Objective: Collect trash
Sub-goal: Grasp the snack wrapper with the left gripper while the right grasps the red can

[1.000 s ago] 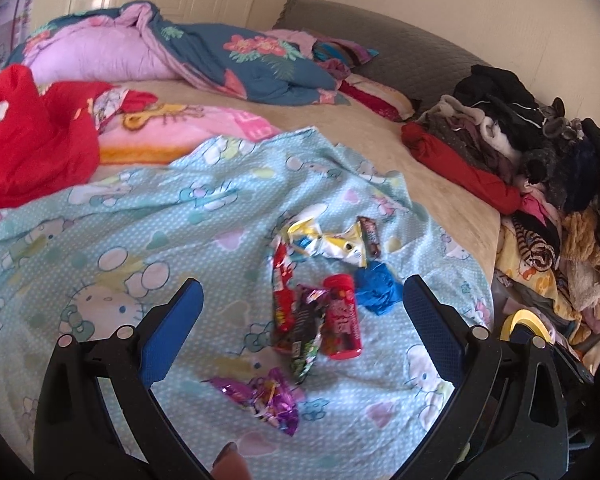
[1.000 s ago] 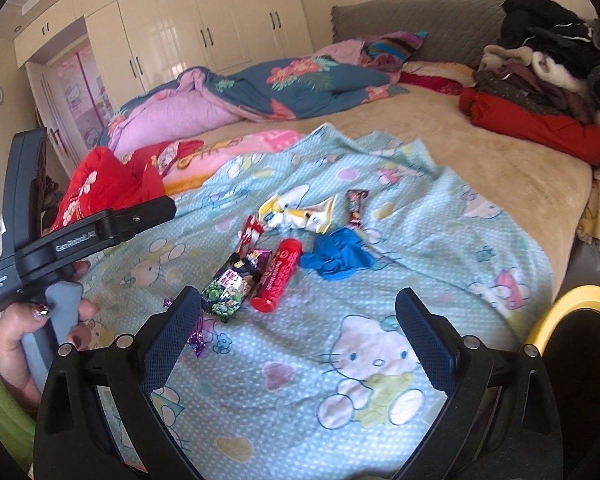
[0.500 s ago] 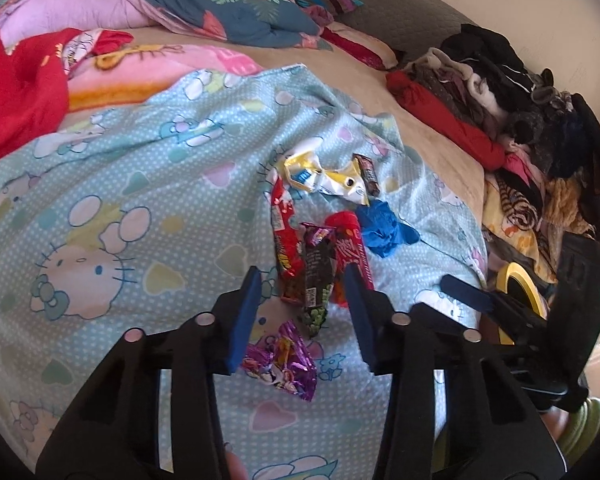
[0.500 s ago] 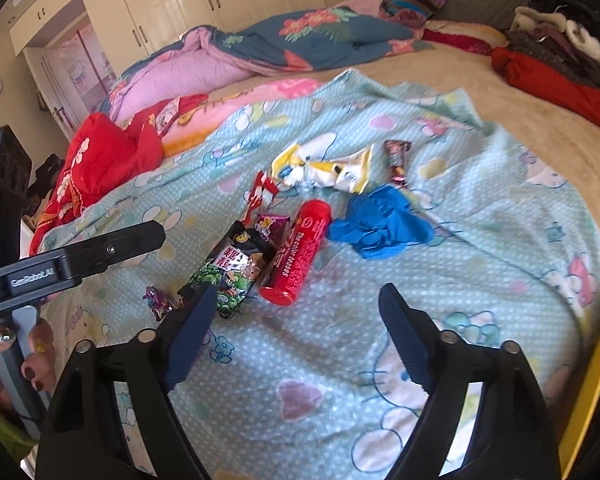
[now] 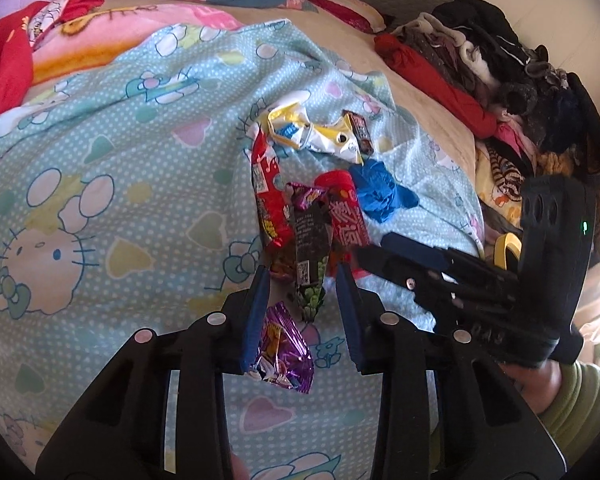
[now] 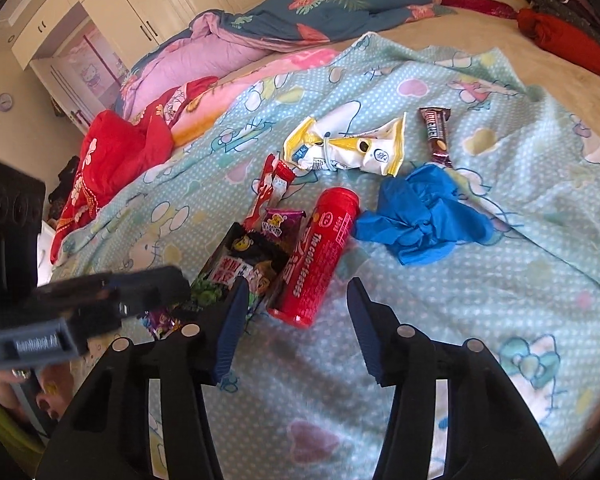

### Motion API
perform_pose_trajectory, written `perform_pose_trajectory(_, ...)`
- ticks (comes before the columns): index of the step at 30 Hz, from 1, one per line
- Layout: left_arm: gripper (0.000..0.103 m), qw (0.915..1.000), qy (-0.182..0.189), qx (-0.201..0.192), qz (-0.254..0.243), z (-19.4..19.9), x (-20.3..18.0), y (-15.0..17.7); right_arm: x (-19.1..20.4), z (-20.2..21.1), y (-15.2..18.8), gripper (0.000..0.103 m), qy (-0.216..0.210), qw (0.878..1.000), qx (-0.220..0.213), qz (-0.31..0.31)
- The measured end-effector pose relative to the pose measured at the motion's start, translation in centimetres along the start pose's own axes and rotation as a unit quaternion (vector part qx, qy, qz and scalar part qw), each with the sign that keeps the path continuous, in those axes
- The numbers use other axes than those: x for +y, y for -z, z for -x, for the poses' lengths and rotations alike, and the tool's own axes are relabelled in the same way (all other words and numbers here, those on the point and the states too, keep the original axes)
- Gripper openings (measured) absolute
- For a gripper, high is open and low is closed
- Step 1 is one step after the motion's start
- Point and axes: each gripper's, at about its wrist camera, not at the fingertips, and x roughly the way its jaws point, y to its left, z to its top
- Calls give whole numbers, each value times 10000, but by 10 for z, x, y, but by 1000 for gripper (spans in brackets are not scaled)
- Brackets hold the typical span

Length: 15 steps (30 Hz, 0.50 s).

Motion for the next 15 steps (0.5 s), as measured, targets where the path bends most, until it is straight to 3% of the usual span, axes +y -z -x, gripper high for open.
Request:
perform_pose_trajectory(5,28,9999,-69,81,-78,-5,0,2,-11,-18,-9,38,-203,9993,220,-232)
perform_pose_trajectory(9,28,9999,-92,105,-102,-7,-3,1,-24,-34,-12,36,-456,9964,486,-523)
perform_pose_trajectory(15,28,9996,-93,136,-232,-16,-15,-1,-24,-12,-9,29,-485,9973,208,-504)
